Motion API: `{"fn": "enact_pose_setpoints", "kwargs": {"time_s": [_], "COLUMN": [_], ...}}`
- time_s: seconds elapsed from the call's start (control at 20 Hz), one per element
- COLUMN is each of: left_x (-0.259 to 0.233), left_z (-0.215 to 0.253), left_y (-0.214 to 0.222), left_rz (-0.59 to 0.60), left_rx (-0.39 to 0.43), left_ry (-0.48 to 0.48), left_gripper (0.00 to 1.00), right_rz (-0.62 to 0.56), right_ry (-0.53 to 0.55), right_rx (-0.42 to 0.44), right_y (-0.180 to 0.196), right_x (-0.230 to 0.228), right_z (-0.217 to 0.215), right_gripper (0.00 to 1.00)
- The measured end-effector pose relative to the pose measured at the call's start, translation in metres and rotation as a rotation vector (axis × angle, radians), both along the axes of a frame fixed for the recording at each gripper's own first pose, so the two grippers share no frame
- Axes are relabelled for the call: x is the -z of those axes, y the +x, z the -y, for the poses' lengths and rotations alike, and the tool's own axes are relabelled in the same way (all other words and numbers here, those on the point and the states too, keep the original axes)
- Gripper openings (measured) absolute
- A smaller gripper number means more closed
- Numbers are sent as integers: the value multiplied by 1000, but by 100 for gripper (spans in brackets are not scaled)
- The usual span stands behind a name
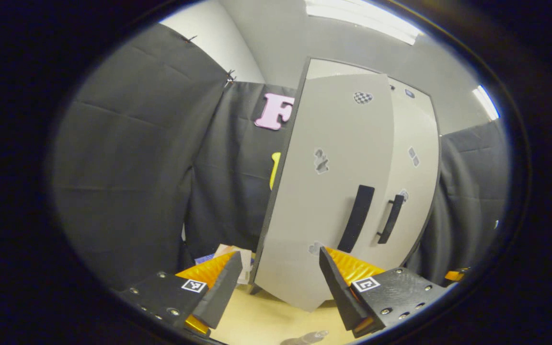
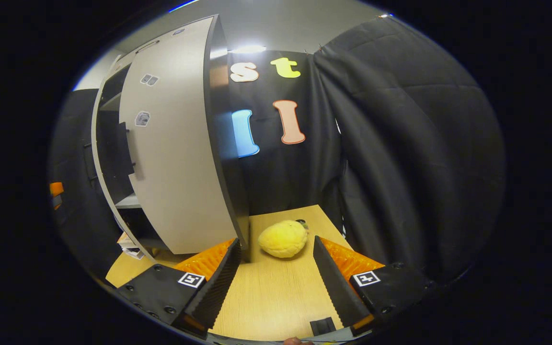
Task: Grasp the bottle in the cabinet with the left hand and place it on the coaster, then close the right door with the right hand and the left door with the left hand.
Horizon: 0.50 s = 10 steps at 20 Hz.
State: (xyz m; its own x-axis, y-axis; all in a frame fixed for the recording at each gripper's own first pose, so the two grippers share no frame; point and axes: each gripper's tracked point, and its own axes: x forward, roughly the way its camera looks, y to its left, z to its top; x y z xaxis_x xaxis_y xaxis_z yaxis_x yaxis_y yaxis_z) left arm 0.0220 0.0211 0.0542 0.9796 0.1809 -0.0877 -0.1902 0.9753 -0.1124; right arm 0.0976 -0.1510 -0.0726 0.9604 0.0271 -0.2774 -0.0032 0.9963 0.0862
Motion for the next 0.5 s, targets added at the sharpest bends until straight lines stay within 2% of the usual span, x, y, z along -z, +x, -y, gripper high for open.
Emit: {"fn": "enact_pose_setpoints", "kwargs": {"time_s": [0.2,0.25,0.3,0.35,0.5], "left_x": [-37,-47,-54,-60,-74], "left_z": [-17,-20,-24,-27,-35], "left_y": [-19,-20,-20,-19,-13], "left_rz": [82,103,117,123,136], "left_rx": [-9,-11,-10,-7,-7], "left_ry": [94,118,140,161,224], "left_gripper": [99,94,94,99,99], "right_rz": [39,58,64,67,132], "right_ry": [20,22,25,32,38], "right_rx": [-46,-63,-72,-80,-96], "right_y": [31,37,42,47,59], "right_x": [-17,-27,-34,-41,-75], "right_z": [-38,-53,-64,-75,-100], "right_gripper": [96,96,96,92,96]}}
